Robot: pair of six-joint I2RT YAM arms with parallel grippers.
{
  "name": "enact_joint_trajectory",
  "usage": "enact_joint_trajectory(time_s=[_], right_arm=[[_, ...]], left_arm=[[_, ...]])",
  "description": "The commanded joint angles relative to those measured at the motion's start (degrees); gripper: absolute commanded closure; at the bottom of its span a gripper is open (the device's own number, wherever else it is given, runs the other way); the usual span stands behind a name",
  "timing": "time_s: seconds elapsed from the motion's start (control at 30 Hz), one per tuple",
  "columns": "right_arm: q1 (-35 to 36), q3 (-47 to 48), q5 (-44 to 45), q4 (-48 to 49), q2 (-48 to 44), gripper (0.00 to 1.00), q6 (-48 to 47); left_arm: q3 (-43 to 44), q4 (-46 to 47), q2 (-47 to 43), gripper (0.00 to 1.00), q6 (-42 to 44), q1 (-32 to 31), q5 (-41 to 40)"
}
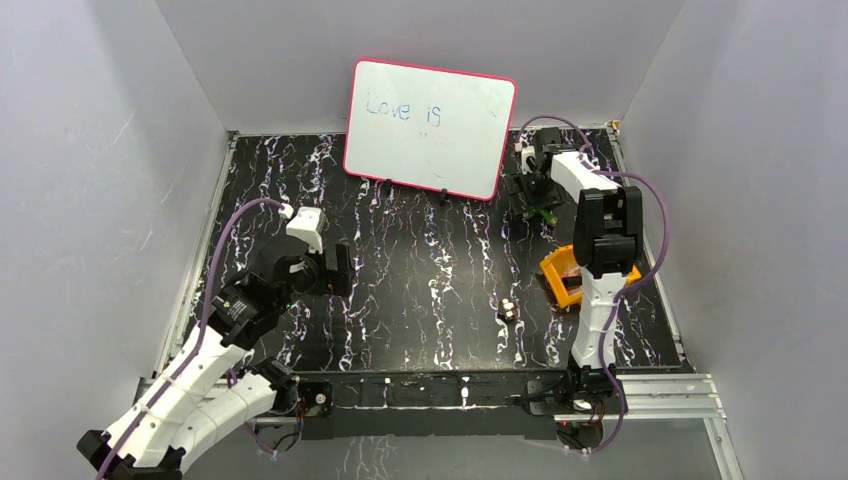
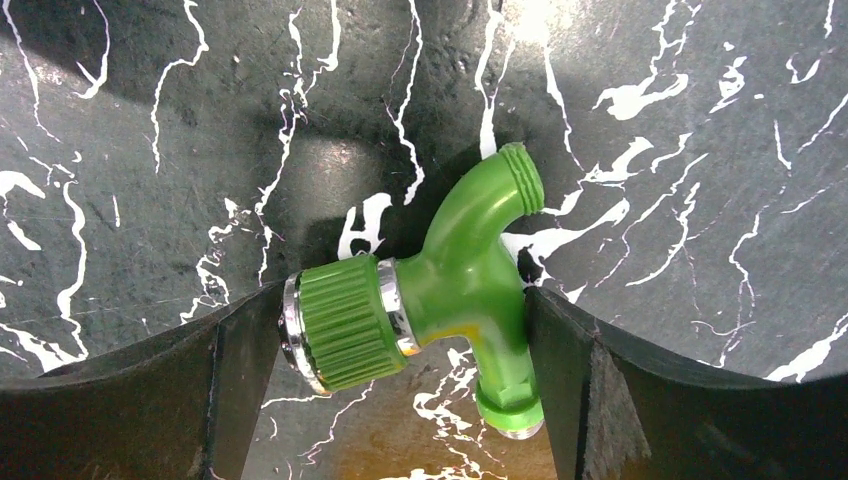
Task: Install the water faucets
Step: Pick up the water faucet from the center of the board.
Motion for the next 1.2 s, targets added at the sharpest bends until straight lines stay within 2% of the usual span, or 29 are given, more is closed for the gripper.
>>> enact_joint_trajectory(time_s=[0.0, 0.13, 0.27, 0.4, 0.53, 0.7, 1.0, 1.17], right_arm=[[-0.2, 0.9, -0.2, -0.3, 0.8, 0.04, -0.2], [-0.3, 1.4, -0.4, -0.3, 1.7, 0.11, 0.6], [-0.3, 1.2, -0.3, -0.5, 1.8, 0.23, 1.8], [-0.3, -1.2, 0.4, 1.7, -0.2, 0.31, 3.2], [-0.3, -2.2, 5.6, 3.4, -3.5, 0.39, 5.3], [-0.3, -2.9, 7.9, 3.9, -8.5, 0.44, 7.1], [0.2, -13.4, 4.0, 11.1, -23.3, 0.43, 16.2], [7.1, -16.9, 3.9, 11.8, -30.4, 0.43, 20.0]], left_arm=[[-0.4, 0.2, 0.3, 0.02, 0.8, 0.4, 1.0], [-0.4, 0.2, 0.5, 0.02, 0.8, 0.4, 1.0], [-0.5, 0.3, 1.0, 0.02, 0.8, 0.4, 1.1], [-0.4, 0.3, 1.5, 0.02, 1.0, 0.4, 1.5], [-0.4, 0.4, 1.7, 0.02, 1.0, 0.4, 1.5], [-0.4, 0.4, 1.9, 0.02, 1.1, 0.4, 1.7], [-0.4, 0.0, 2.5, 0.02, 0.6, 0.4, -1.0], [-0.4, -0.5, 2.4, 0.02, -0.2, 0.4, -2.8]])
